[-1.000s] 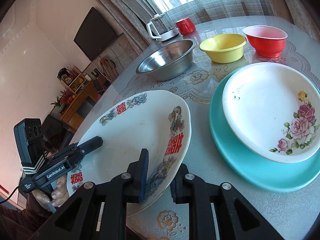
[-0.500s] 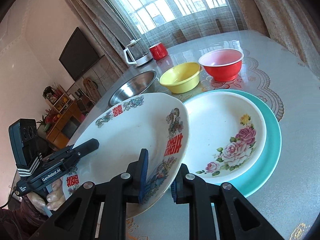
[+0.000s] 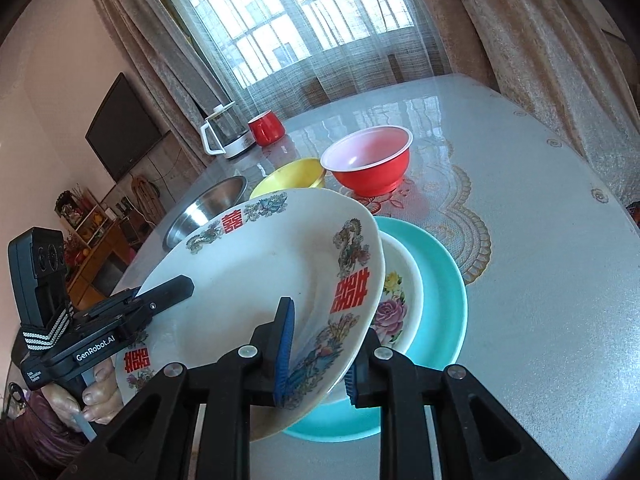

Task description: Organize plates and bowls

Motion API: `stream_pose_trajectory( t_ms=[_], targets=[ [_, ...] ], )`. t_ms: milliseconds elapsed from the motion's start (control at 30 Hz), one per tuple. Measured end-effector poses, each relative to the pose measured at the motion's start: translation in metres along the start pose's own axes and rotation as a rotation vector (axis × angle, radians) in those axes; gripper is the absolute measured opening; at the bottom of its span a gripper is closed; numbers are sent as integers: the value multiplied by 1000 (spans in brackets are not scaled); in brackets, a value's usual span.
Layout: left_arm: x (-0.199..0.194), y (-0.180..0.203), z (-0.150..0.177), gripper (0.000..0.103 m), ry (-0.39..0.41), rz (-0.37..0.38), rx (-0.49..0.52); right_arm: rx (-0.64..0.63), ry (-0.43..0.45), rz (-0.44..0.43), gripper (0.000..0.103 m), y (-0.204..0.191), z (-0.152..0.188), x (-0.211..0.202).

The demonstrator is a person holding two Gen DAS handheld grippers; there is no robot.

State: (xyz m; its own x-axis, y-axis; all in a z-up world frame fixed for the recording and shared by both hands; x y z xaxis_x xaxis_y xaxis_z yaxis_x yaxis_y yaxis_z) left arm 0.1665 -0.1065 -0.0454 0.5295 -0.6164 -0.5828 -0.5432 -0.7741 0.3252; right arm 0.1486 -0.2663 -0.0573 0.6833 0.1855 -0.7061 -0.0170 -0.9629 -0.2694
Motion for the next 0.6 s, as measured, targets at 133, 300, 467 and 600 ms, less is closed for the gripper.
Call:
stream_pose_trajectory(
  t_ms=[133,300,467,600],
  targets=[
    [17,4,-5,29,-16,0,-1,-6,-7,49,24,13,-3,8],
    [31,7,-6,29,-31,4,-5,-17,-4,90,24,24,-9,14],
    [38,6,1,29,-53,3,-7,-36,-1,128,24,31,-8,19],
    [39,2,7,30,-59,7,-28,-42,5,135,25,30,-5,20]
  ],
)
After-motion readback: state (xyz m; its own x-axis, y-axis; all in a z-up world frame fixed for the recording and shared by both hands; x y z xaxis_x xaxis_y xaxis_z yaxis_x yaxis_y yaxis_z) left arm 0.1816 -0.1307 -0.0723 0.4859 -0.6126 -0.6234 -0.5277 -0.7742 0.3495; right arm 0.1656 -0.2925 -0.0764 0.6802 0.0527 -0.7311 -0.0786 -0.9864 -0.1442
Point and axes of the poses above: each gripper's, at about its wrist camera, not at the fingertips, and x roughly the way its jaws point, y to its right, z to its underside, the point moved 10 cm from there along x, roughly the way its jaws point, and after that the axes turned 12 degrees about z, right-handed, at the moved point
